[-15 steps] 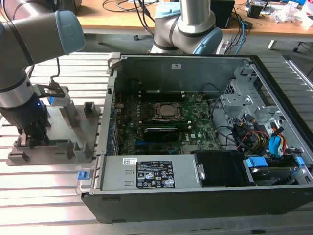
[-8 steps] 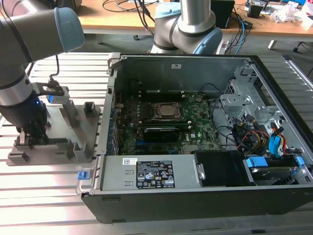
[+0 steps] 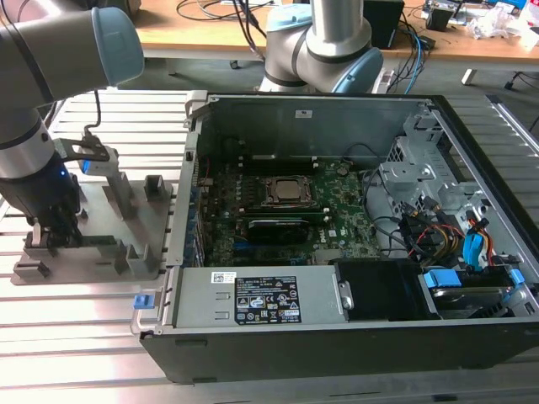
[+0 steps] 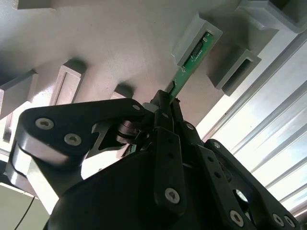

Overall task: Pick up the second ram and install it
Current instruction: 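Pick up the second ram and move it above second insertion slot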

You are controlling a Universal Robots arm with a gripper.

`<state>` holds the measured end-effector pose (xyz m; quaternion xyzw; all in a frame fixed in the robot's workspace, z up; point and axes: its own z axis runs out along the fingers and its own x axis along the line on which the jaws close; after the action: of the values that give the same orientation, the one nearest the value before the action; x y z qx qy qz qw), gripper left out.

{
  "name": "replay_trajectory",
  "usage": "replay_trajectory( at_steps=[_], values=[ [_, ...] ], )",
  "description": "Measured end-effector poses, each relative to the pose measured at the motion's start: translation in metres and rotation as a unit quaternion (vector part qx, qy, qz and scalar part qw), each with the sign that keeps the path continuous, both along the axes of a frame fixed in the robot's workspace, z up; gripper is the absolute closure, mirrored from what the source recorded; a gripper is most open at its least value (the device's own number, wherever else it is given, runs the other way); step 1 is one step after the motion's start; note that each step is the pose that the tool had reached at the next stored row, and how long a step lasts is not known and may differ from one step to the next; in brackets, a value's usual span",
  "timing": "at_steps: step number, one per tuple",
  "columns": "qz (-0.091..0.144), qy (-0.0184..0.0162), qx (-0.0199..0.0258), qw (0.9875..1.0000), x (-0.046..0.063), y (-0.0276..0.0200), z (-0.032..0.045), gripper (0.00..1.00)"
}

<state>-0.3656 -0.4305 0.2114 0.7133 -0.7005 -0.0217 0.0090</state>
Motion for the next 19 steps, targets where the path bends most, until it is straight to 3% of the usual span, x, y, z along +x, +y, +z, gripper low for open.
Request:
replay_trajectory(
  at_steps=[16,19],
  values=[
    [0.000,0.0000,-0.0003,1.0000,0.000,0.0003,0.0142,0.86],
    [0.000,0.0000,-0.0005,1.0000,0.000,0.0005,0.0204,0.86]
  ],
)
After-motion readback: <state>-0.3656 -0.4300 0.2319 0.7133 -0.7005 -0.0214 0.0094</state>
